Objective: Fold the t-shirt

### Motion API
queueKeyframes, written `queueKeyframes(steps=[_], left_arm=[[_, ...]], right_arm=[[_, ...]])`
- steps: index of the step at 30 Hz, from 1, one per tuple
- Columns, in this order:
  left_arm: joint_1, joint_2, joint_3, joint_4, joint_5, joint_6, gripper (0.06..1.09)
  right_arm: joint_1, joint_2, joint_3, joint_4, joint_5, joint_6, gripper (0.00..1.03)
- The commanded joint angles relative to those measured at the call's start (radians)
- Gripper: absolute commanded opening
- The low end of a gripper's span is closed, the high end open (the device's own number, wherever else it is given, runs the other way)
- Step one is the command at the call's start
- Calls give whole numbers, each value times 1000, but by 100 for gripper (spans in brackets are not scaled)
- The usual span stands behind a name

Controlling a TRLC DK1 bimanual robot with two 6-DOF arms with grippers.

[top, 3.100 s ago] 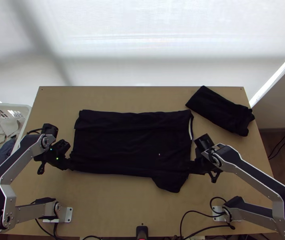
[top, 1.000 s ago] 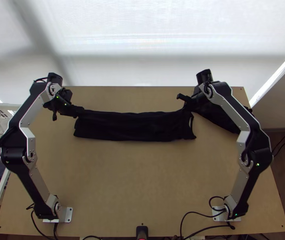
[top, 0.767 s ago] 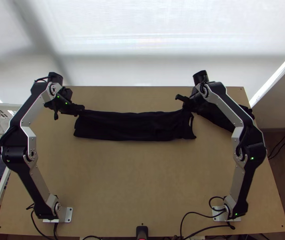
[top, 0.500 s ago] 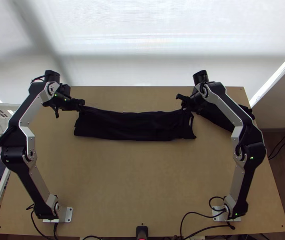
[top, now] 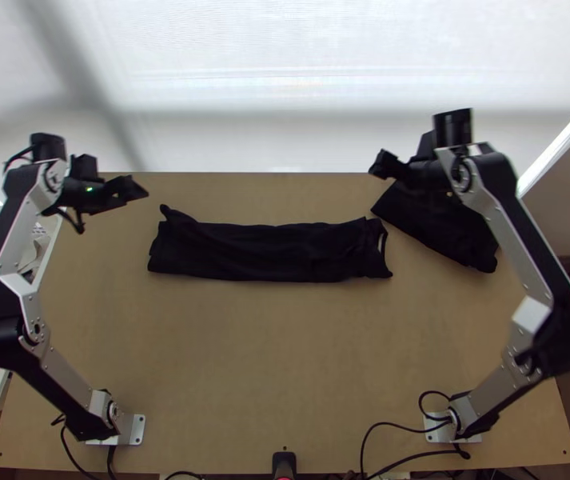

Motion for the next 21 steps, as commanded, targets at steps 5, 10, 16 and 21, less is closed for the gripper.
queueKeyframes(steps=[5,10,16,21], left_arm=[[34,-80,-230,91,58,82,102],[41,-92,-340,182,79,105,102],[39,-91,-420,260,78,134,102],[39,-57,-458,298,76,143,102]], right_arm=[[-55,-74,-4,-52,-171,45,98],[-78,-74,11,-54,-275,92,98],[-105,-60,52,-54,-341,140,98],[-107,-55,71,-54,-347,147,98]])
